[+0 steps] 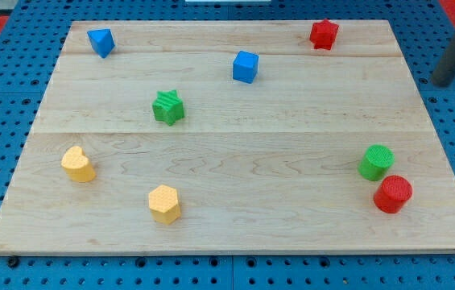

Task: Push the red star right to the blue cube

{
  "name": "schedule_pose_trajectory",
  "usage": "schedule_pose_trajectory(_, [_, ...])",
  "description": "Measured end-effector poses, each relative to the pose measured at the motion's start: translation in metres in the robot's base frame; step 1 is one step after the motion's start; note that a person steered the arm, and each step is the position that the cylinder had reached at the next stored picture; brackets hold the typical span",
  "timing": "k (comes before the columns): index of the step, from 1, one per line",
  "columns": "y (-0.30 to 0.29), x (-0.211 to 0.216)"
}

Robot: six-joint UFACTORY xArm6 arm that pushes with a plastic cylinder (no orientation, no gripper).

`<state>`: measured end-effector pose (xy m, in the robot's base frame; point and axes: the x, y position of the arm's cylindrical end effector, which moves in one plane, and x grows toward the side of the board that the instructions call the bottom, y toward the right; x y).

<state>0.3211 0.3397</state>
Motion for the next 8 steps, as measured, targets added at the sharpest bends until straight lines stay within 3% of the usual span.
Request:
schedule_pose_trajectory(1, [-0.014,-0.088])
schedule_pose_trajectory(2, [-0.084,-0.128])
schedule_pose_trajectory(3, [-0.142,-0.128])
schedule_pose_trajectory(4, [-0.152,-0.085])
schedule_pose_trajectory(6, [-0.219,-0.122])
schedule_pose_trajectory(7, [-0.217,-0.078])
schedule_pose_trajectory(8, [-0.175,-0.085])
